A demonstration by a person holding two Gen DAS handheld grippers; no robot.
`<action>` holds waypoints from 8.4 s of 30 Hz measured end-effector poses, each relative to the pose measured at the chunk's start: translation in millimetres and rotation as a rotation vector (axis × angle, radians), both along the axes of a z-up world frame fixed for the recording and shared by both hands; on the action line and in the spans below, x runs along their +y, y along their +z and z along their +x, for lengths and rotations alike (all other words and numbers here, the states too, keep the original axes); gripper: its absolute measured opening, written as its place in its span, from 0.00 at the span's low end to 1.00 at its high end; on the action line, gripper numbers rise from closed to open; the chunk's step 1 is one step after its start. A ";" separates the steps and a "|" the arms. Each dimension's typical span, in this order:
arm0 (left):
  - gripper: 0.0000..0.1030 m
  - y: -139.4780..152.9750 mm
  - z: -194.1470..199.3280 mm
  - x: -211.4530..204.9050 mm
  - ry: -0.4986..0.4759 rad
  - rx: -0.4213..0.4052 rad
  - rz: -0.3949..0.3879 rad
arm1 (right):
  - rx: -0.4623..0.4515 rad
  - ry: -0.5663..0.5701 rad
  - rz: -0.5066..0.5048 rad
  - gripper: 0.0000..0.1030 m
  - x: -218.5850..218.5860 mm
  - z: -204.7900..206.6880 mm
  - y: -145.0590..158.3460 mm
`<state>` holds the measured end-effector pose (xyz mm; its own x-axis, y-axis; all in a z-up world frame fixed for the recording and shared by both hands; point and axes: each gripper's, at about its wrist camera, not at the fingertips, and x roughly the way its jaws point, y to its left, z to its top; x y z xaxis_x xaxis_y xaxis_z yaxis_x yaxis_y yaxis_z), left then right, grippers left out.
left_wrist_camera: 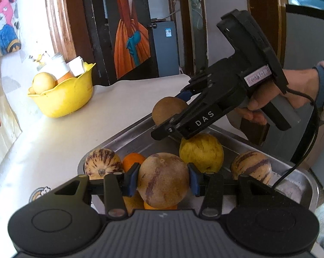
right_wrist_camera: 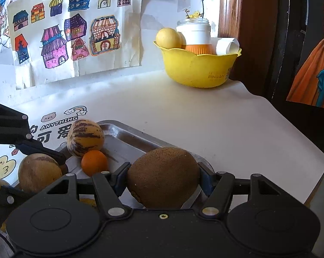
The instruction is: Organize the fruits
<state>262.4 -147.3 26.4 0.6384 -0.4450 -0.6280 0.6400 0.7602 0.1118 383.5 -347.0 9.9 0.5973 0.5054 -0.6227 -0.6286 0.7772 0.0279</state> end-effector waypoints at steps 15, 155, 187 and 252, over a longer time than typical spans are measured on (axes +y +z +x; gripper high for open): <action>0.50 -5.9 -8.3 -11.0 -0.069 -0.063 0.095 | 0.030 -0.002 -0.004 0.65 3.2 2.0 -5.8; 1.00 49.6 -38.9 70.6 0.490 0.100 -0.175 | -0.121 -0.126 0.047 0.99 1.4 -117.2 70.3; 1.00 57.0 -77.8 76.1 0.573 0.001 -0.254 | -0.276 -0.236 0.126 0.99 7.5 -189.2 74.5; 1.00 20.0 -209.2 127.1 0.766 -0.222 -0.342 | -0.433 -0.516 0.210 0.99 49.7 -336.7 41.1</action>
<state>53.2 -20.2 46.4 0.9316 0.0162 -0.3632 -0.0719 0.9875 -0.1403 46.8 -297.2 51.0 0.9653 0.1740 -0.1947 -0.1693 0.9847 0.0407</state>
